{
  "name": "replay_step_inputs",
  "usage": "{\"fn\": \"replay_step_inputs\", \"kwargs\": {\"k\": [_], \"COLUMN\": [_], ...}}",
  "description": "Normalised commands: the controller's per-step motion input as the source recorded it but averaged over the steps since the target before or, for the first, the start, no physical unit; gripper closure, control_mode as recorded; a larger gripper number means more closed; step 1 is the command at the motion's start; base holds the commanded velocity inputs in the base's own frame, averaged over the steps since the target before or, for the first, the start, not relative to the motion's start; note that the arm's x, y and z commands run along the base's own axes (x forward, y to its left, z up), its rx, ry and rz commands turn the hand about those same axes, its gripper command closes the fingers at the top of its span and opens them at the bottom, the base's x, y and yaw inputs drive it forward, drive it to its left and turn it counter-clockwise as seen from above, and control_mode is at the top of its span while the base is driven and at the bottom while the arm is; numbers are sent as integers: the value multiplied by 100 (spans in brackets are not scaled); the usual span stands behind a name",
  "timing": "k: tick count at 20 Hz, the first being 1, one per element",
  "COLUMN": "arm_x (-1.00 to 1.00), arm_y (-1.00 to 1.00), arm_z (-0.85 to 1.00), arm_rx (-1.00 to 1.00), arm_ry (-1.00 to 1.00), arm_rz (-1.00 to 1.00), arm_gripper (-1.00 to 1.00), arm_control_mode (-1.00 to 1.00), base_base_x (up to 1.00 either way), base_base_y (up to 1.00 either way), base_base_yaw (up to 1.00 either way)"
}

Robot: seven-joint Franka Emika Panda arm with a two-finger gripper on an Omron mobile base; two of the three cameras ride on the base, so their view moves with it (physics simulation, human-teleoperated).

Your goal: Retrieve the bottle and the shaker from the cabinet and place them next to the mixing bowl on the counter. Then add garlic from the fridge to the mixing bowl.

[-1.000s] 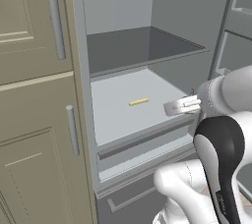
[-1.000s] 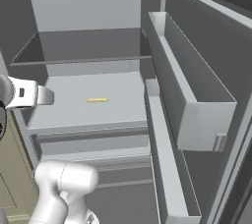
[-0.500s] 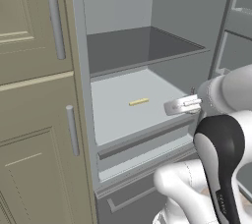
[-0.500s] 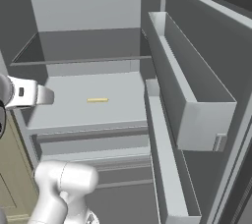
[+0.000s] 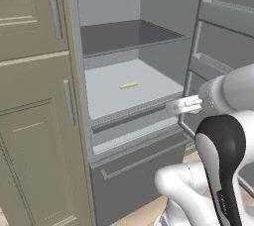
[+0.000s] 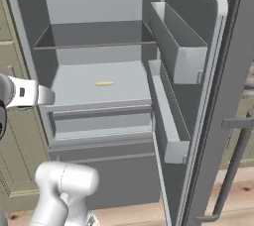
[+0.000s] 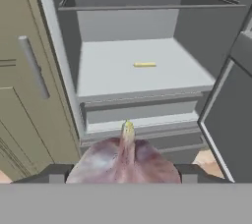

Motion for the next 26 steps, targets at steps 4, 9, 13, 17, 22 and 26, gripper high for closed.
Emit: {"fn": "replay_step_inputs", "kwargs": {"k": [4, 9, 13, 17, 22, 26], "arm_x": [0, 0, 0, 0, 0, 0], "arm_y": [0, 0, 0, 0, 0, 0], "arm_z": [0, 0, 0, 0, 0, 0], "arm_rx": [0, 0, 0, 0, 0, 0], "arm_ry": [0, 0, 0, 0, 0, 0], "arm_rz": [0, 0, 0, 0, 0, 0], "arm_gripper": [100, 100, 100, 100, 100, 100], "arm_control_mode": [100, 100, 100, 100, 100, 100], "base_base_x": [-100, -100, -100, -100, -80, 14], "base_base_y": [10, 0, 0, -7, -31, -52], "base_base_yaw": [-22, -39, -44, -43, -43, -37]}}
